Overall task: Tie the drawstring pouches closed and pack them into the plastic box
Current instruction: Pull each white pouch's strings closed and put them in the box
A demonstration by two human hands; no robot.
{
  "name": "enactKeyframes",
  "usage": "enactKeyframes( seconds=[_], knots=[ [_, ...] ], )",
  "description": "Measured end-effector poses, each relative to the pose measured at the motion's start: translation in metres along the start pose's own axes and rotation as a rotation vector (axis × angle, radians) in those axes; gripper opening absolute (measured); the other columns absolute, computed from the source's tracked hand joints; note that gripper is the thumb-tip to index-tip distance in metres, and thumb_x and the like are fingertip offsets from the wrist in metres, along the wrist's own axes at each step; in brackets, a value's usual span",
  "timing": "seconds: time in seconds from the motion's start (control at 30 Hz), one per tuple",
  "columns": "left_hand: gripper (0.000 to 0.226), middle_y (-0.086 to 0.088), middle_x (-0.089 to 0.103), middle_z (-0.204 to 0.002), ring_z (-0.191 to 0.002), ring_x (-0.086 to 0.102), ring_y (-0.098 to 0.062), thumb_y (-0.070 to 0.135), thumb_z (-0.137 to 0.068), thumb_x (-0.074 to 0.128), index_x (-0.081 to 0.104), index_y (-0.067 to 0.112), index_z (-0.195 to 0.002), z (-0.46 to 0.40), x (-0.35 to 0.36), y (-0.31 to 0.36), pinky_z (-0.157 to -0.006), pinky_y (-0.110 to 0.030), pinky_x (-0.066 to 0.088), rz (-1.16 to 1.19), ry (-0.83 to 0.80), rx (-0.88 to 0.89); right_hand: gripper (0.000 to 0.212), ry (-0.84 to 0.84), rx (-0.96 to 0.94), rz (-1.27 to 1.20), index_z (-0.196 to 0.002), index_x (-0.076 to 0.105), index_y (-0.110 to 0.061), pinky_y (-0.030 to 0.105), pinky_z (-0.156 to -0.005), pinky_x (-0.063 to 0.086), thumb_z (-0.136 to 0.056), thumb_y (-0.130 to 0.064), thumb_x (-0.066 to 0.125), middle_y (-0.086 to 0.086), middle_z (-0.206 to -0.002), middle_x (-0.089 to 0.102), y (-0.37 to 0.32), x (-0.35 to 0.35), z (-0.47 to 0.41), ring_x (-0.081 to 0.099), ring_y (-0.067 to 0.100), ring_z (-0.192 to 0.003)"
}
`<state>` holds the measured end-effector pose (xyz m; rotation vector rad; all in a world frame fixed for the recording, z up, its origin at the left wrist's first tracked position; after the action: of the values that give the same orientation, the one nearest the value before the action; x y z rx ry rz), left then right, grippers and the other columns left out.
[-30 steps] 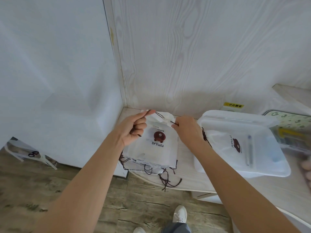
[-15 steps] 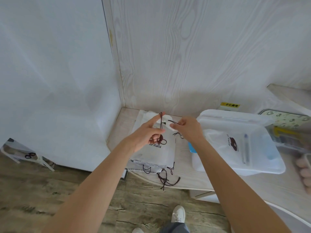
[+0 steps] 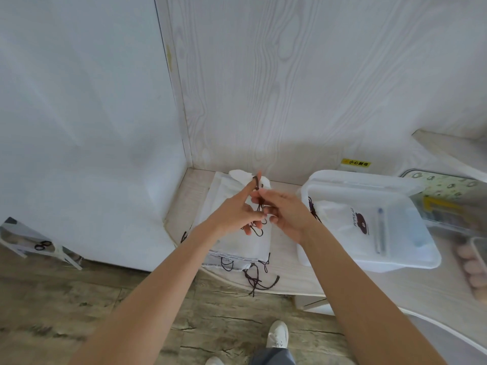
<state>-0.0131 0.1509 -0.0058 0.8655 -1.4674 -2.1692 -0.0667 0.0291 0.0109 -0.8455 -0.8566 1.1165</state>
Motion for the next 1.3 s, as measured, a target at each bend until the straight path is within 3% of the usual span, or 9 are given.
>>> enactKeyframes(
  seconds=[0.2, 0.33, 0.53, 0.6, 0.9, 1.03, 1.1, 1.2, 1.3],
  knots=[
    [0.059, -0.012, 0.065, -0.107, -0.058, 0.053, -0.013, 0.013, -0.09, 0.048, 0.034, 0.039, -0.141, 0.0, -0.008, 0.004, -0.052, -0.015, 0.041, -0.022, 0.158, -0.009, 0.019, 0.151, -0.172, 0.483, -0.094, 0.073, -0.008, 0.015, -0.063, 0.047, -0.089, -0.021, 0.06, 0.002, -0.082, 0.07, -0.009, -0.002, 0.01, 0.062, 0.002, -0.065],
    [0.036, 0.003, 0.066, -0.094, -0.07, 0.053, -0.009, 0.022, -0.096, 0.043, 0.055, 0.037, -0.127, -0.008, -0.007, -0.007, -0.059, -0.013, 0.037, -0.023, 0.472, 0.035, 0.022, 0.26, -0.286, 0.985, -0.099, 0.073, -0.014, 0.028, -0.083, 0.042, -0.091, -0.028, 0.058, 0.002, -0.102, 0.066, -0.006, -0.004, 0.006, 0.058, 0.017, -0.089],
    [0.021, -0.018, 0.065, -0.074, -0.061, 0.049, -0.023, 0.03, -0.088, 0.06, 0.072, 0.018, -0.076, -0.021, 0.001, -0.004, -0.055, -0.023, 0.031, 0.034, 0.698, 0.017, 0.008, 0.321, -0.618, 1.606, -0.086, 0.072, -0.008, 0.026, -0.067, 0.038, -0.079, -0.008, 0.07, 0.004, -0.094, 0.062, 0.001, 0.007, 0.007, 0.059, 0.023, -0.087],
    [0.029, -0.017, 0.055, -0.063, -0.056, 0.042, -0.018, 0.033, -0.086, 0.063, 0.066, 0.018, -0.061, -0.023, 0.003, -0.003, -0.053, -0.025, 0.028, 0.127, 0.686, -0.013, 0.025, 0.371, -0.697, 1.643, -0.068, 0.07, -0.009, 0.021, -0.054, 0.032, -0.052, 0.003, 0.083, 0.002, -0.076, 0.064, 0.001, 0.006, 0.009, 0.06, 0.02, -0.066],
    [0.041, 0.011, 0.034, -0.044, -0.044, 0.03, -0.002, 0.031, -0.084, 0.065, 0.049, 0.013, -0.052, -0.015, -0.009, -0.003, -0.046, -0.014, 0.019, 0.099, 0.383, -0.032, 0.042, 0.316, -0.784, 1.486, -0.084, 0.071, -0.002, 0.028, -0.049, 0.053, -0.046, 0.008, 0.085, 0.007, -0.097, 0.071, 0.006, 0.008, 0.004, 0.069, 0.022, -0.084],
    [0.028, 0.005, 0.032, -0.053, -0.039, 0.028, -0.001, 0.019, -0.084, 0.068, 0.054, 0.01, -0.061, -0.015, -0.017, 0.003, -0.041, -0.013, 0.018, 0.083, 0.32, -0.038, 0.04, 0.188, -0.787, 1.435, -0.135, 0.047, -0.011, 0.028, -0.101, 0.041, -0.095, -0.008, 0.044, 0.002, -0.14, 0.047, 0.012, 0.003, -0.001, 0.044, 0.016, -0.127],
    [0.024, 0.003, 0.03, -0.055, -0.038, 0.027, -0.002, 0.018, -0.084, 0.068, 0.057, 0.007, -0.066, -0.013, -0.02, 0.003, -0.039, -0.012, 0.018, 0.077, 0.308, -0.072, 0.041, 0.167, -0.878, 1.509, -0.141, 0.04, -0.016, 0.021, -0.106, 0.031, -0.1, -0.015, 0.034, -0.003, -0.145, 0.042, 0.015, 0.001, -0.002, 0.037, 0.011, -0.132],
    [0.04, 0.003, 0.031, -0.048, -0.047, 0.028, -0.007, 0.015, -0.085, 0.065, 0.047, 0.006, -0.051, -0.015, -0.021, 0.001, -0.047, -0.017, 0.02, 0.002, 0.301, -0.055, 0.032, 0.237, -0.838, 1.433, -0.109, 0.066, -0.005, 0.031, -0.082, 0.056, -0.079, 0.006, 0.064, 0.005, -0.13, 0.058, 0.017, 0.004, -0.004, 0.059, 0.02, -0.114],
    [0.025, -0.012, 0.055, -0.066, -0.066, 0.046, -0.019, 0.018, -0.084, 0.062, 0.066, -0.001, -0.069, -0.016, -0.021, 0.001, -0.064, -0.028, 0.033, -0.156, 0.35, -0.016, 0.022, 0.311, -0.778, 1.352, -0.069, 0.068, -0.005, 0.035, -0.057, 0.058, -0.06, 0.013, 0.077, 0.006, -0.119, 0.066, 0.018, 0.003, -0.008, 0.066, 0.023, -0.098]
  ],
)
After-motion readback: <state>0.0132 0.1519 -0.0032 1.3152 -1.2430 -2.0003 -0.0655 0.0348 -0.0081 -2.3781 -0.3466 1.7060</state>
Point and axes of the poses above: each hand's wrist, its own z-axis away from the middle knuckle, its own x-axis out of the palm, y = z × x, the point moved 2 cm from there along -z, towards the middle knuckle
